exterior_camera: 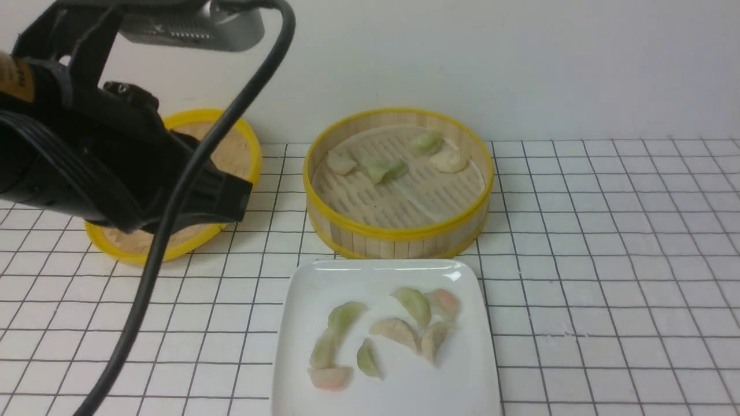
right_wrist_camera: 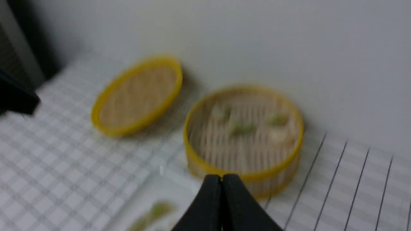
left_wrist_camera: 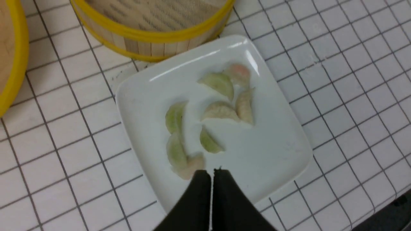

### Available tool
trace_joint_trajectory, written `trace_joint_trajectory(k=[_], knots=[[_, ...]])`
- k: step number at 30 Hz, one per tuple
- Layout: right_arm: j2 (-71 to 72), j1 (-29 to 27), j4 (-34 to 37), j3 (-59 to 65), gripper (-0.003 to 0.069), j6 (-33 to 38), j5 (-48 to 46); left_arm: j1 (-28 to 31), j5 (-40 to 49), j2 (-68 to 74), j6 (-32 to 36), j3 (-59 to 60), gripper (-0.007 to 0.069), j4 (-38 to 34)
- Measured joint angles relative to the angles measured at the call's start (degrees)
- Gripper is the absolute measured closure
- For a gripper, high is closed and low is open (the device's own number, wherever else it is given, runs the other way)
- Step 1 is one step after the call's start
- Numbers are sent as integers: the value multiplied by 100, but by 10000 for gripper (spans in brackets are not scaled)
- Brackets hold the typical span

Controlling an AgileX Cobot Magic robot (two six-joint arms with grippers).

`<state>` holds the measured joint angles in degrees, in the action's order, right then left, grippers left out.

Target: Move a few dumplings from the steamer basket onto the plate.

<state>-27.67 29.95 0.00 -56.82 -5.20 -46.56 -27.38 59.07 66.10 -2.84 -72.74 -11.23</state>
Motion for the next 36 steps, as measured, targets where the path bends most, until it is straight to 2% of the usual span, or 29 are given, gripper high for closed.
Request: trace_joint_trajectory(k=[2,4,6,9,13,19,28,36], knots=[[1184,0,-272,659,673,-191,727,0,-182,52,0,0,631,-50],[1788,0,-480,1056,673,-369,1130,0,-263,93,0,0,631,-101],[2693,0,-1003,1780,673,-953,1403,0,-396,177,27,0,631,-249],[2887,0,-1592,2325,673,-1696,1421,6,-543,249,220,9,631,-328],[2882,0,-1928,2648,673,-2251,1623,-11,-631,251,598,26,631,-395],[2882,0,-2056,2699,673,-2332,1912,-25,-1089,-521,913,777,631,-449],[2882,0,-2075,2699,673,-2332,1931,-25,-3139,-2492,932,2846,631,-699],[2882,0,-2075,2699,673,-2332,1931,-25,-3256,-3120,951,3100,631,-724]])
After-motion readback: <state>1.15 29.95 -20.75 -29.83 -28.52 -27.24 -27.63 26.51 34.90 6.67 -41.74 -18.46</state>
